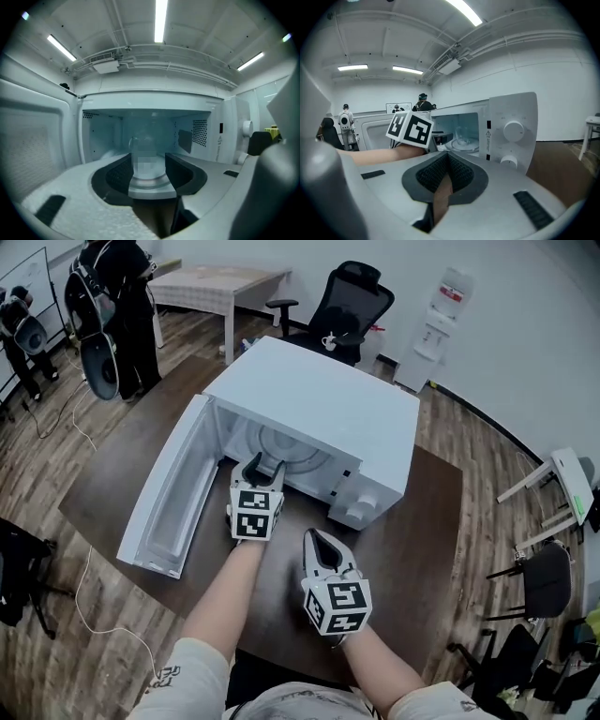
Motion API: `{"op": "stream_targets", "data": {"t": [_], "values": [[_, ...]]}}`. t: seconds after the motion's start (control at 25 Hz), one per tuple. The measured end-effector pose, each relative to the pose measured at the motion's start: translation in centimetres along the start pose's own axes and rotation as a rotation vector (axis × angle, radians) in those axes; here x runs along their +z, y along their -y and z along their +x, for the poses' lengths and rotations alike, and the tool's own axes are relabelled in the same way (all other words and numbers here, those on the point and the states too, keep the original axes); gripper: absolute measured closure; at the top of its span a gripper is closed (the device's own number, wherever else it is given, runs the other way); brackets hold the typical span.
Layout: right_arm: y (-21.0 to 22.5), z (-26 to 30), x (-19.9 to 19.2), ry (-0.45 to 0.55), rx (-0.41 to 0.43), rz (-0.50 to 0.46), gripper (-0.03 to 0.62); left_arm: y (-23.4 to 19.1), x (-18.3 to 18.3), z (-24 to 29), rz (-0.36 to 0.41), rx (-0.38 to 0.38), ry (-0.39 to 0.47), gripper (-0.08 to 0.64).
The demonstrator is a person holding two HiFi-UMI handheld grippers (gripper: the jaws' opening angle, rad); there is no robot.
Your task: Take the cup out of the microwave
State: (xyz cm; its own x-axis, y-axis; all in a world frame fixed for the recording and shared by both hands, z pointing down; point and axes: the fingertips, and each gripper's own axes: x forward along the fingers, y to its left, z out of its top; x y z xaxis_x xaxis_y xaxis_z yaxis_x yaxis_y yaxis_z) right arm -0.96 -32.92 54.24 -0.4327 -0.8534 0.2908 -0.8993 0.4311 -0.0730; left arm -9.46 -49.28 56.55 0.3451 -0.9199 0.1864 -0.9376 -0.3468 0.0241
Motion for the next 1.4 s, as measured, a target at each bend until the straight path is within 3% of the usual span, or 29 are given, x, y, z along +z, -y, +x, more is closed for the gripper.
{"op": "stream_targets", "data": {"t": [0.2, 0.4, 0.6, 1.12, 1.4], "values": [[1.2, 1.2, -2.5, -0.036, -0.024, 0.000, 0.580, -0.9, 0.2, 4.1, 0.020, -0.004, 0.001, 0.342], [3.1, 1.5, -3.1, -0.049, -0.064, 0.003, 0.580, -1.7, -0.6, 7.4, -0.024, -0.024, -0.006, 0.311], [4.3, 2.1, -3.7, -0.066, -0.090, 0.013, 0.580, -1.8, -1.0, 9.7, -0.023, -0.039, -0.027, 0.282], [4.3, 3.6, -4.0, -0.088, -0.080, 0.029, 0.580, -2.0, -1.3, 12.3, 0.106, -0.011, -0.131, 0.225], [4.1, 3.5, -3.5, -0.094, -0.075, 0.007, 0.580, -1.5, -1.0, 13.4, 0.073, -0.021, -0.117, 0.225]]}}
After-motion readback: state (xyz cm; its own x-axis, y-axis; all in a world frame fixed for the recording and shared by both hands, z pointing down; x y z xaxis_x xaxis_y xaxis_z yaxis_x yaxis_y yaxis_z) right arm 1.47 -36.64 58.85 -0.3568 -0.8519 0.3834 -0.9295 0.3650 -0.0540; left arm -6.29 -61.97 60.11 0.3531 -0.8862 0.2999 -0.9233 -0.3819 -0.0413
